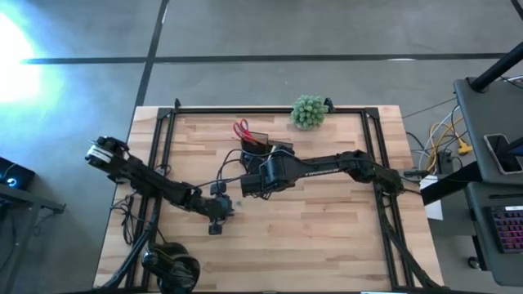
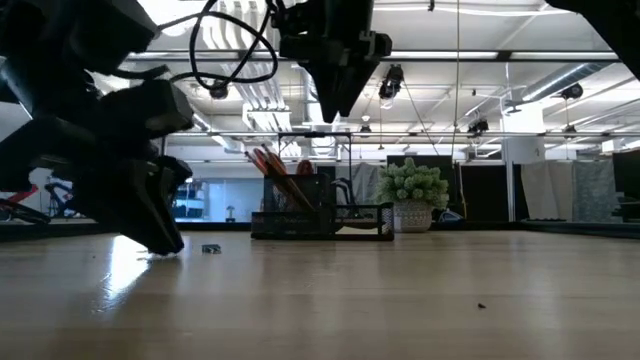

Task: Pick and place office supplies into organizer
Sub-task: Put the bottom blue binder clip into the desk organizer

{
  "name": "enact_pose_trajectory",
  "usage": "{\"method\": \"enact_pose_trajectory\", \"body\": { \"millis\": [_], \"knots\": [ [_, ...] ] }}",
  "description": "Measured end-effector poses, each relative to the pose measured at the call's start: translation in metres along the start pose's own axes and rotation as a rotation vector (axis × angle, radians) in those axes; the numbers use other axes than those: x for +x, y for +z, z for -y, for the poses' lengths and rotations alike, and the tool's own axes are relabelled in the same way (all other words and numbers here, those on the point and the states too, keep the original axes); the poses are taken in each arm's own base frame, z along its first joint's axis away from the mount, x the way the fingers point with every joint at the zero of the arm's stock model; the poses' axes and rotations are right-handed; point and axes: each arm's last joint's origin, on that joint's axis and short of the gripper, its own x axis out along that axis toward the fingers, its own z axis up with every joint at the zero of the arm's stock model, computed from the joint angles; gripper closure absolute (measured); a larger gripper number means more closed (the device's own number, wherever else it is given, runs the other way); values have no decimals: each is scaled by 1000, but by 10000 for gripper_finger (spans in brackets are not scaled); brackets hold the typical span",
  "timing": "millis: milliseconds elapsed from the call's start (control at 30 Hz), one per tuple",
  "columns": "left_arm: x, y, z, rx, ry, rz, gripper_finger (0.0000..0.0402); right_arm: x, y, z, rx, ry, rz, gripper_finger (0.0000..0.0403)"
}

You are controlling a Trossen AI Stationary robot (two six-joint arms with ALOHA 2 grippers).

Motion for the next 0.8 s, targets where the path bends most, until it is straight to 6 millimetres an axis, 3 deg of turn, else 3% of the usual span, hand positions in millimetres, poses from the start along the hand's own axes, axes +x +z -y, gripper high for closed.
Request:
{"method": "enact_pose_trajectory", "body": {
  "millis": [367,600,800],
  "knots": [
    [-26,35,-42,-15,209,158,366,-15,3,21,137,-70,78,216],
    [-22,50,-88,-91,347,267,366,-35,2,47,259,-109,150,216],
    [-11,70,-121,-128,448,319,366,-39,3,53,283,-103,156,216]
  ]
}}
